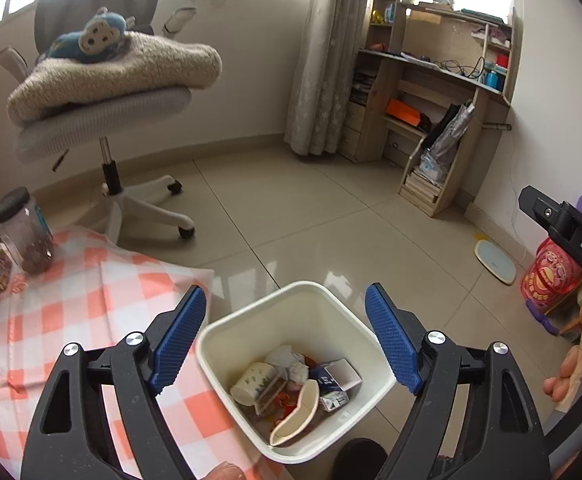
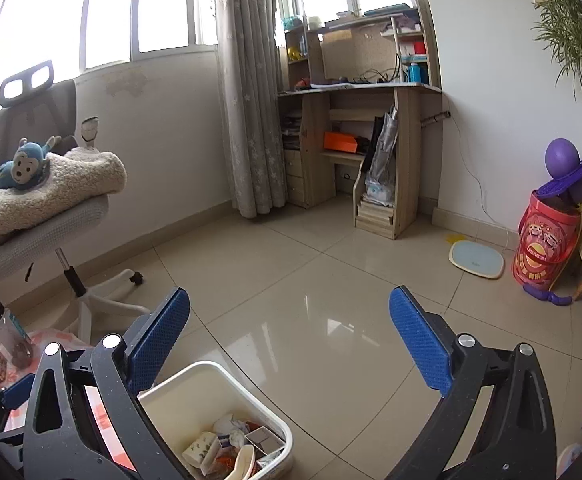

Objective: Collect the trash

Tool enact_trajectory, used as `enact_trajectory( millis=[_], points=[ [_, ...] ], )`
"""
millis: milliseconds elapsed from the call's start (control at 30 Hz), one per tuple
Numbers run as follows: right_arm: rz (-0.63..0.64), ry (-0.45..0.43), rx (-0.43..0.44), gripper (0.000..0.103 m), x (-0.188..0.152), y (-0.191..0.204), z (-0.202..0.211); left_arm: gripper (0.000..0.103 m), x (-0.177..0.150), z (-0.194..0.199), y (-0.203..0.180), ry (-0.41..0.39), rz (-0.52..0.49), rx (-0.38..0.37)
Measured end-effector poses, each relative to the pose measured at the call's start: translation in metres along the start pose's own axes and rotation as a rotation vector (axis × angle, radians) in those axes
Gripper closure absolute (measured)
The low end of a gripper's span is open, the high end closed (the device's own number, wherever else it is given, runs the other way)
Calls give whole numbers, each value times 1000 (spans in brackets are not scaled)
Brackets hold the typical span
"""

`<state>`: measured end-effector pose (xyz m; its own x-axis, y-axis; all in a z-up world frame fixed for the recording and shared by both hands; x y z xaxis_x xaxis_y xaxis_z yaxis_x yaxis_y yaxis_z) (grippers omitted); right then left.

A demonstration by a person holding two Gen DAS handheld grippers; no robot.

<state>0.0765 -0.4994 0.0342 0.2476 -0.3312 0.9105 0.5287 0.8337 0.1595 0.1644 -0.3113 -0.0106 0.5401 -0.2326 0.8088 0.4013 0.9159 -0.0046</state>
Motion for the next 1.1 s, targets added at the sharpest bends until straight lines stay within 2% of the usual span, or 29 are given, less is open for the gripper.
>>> enact_trajectory(
  millis=[133, 233, 400, 467, 633, 733, 900, 1100],
  points=[
    [-8, -25, 92, 7, 6, 37, 19, 7, 22, 47, 45, -184, 19, 158],
    [36, -52, 141, 7, 6, 72, 33, 7, 33, 76, 88, -275, 83, 261],
    [92, -100, 162, 7, 6, 116, 53, 7, 45, 111, 145, -362, 207, 349],
    [91, -109, 187, 7, 7, 128, 58, 7, 49, 122, 156, -386, 231, 348],
    [84, -142, 214, 7, 8, 147, 67, 7, 52, 138, 170, -403, 234, 381],
    [97, -169, 217, 7, 7, 154, 71, 7, 50, 135, 172, -384, 223, 389],
    [99, -181, 214, 7, 8, 156, 70, 7, 44, 126, 172, -345, 229, 374],
    [97, -163, 219, 7, 6, 156, 63, 7, 40, 122, 169, -333, 221, 377]
  ],
)
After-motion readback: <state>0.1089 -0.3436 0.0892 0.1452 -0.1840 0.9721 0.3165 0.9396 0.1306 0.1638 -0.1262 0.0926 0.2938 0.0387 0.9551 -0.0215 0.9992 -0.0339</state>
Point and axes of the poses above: each gripper's, at about its wrist camera, not at the fingertips, and z roughly against the way its jaws point, y to its left, x to its top, the point moved 9 cm from there along -z, roughly the way its jaws point, and after that the axes turned 7 degrees about x, right-handed, at the moved point
